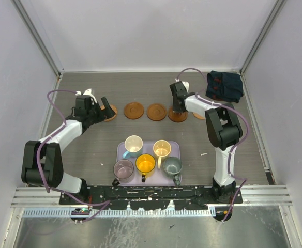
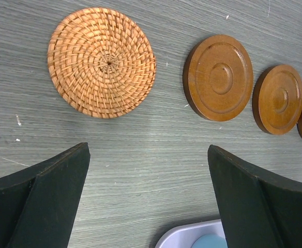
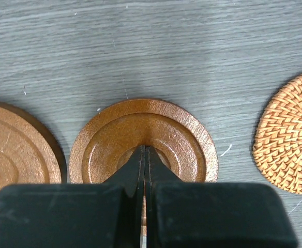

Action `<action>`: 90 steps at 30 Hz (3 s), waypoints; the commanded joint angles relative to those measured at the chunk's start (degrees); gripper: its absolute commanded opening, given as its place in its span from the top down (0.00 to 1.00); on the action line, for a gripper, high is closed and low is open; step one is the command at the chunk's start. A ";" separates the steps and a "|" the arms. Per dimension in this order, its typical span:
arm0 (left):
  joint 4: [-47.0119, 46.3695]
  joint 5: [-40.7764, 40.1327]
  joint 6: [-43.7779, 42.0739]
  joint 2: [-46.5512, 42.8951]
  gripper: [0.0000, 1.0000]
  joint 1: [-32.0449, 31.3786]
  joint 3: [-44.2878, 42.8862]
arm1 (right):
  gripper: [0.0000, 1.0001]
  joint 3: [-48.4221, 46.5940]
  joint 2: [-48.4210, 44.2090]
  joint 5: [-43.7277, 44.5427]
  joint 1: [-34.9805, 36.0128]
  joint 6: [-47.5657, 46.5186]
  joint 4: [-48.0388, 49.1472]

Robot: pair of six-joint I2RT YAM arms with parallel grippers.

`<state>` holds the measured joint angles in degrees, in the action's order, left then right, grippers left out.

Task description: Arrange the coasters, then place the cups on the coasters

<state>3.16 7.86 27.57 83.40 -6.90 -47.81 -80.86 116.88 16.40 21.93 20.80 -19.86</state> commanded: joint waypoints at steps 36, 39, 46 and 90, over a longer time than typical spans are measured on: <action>-4.66 1.70 -0.76 -0.78 0.02 -0.15 -2.17 | 0.99 -3.47 -8.67 -3.43 1.02 -1.66 -0.34; -4.59 1.77 -0.77 -1.58 0.02 -0.22 -1.56 | 0.99 -2.66 -9.84 -5.85 3.54 -1.49 -1.39; -4.02 1.03 -1.07 -2.42 0.02 -0.22 -0.49 | 0.99 0.87 -10.04 -6.13 9.57 0.21 -1.94; -4.08 0.62 -1.20 -1.98 0.02 -0.22 0.29 | 0.99 -2.73 1.91 -7.46 15.42 3.80 0.02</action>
<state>1.93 8.38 27.53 83.22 -6.90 -47.48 -81.93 117.82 6.42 37.04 23.73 -20.73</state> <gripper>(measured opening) 0.980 0.028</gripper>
